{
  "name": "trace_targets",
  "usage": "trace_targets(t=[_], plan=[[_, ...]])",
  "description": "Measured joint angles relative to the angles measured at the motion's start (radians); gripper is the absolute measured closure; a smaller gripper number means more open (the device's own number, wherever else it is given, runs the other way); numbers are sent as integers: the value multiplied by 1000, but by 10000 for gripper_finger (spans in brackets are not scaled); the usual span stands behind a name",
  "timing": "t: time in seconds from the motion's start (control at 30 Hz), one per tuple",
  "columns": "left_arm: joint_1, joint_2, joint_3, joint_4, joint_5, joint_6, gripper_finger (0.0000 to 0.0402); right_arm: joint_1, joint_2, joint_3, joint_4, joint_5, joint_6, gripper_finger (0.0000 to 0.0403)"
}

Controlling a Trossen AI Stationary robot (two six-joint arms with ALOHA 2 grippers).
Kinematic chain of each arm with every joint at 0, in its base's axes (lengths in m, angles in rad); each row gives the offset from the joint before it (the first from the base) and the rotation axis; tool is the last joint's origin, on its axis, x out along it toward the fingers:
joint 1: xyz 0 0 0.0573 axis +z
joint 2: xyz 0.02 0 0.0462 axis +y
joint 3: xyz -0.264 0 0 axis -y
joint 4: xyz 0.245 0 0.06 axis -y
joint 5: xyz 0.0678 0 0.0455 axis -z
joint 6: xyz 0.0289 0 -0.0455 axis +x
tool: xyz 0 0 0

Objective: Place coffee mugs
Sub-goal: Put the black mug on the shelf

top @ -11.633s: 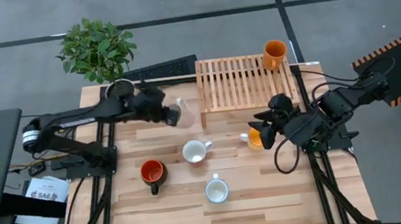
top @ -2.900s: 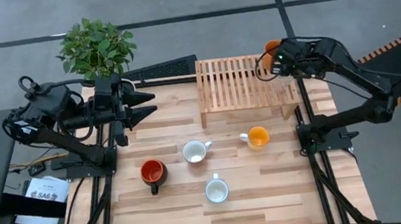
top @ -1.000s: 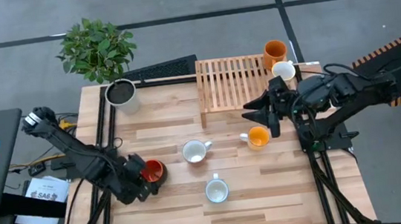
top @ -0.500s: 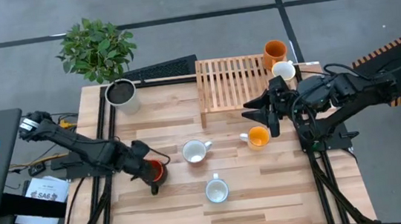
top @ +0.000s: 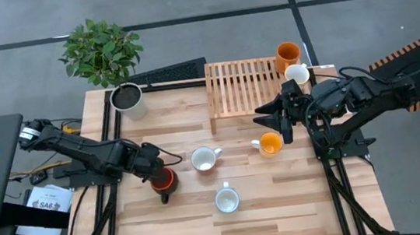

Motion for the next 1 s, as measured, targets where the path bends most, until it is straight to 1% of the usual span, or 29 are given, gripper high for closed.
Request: trace_targets(t=[0.17,0.23,0.3,0.4,0.47,0.53,0.63,0.77,0.9,1.0], plan=[[25,2,8,-1,1,54,397,0,0,0,0,0,0,194],[33,-1,38,-15,17,80,398,0,0,0,1,0,0,194],[42,-7,94,-47,33,112,399,0,0,0,2,0,0,194],[64,-8,234,-176,41,176,400,0,0,0,10,0,-1,194],[88,-4,345,-273,19,238,400,0,0,0,17,0,-1,194],[125,11,463,-324,-8,308,400,-2,0,0,31,1,-3,194],[216,61,645,-366,-47,430,401,-10,0,0,63,9,-10,194],[335,193,865,-398,-91,628,401,-23,0,0,70,15,-10,194],[411,356,1075,-372,-137,797,401,-22,0,0,98,32,-11,194],[452,475,1206,-351,-175,901,401,-21,0,0,130,51,-14,194]])
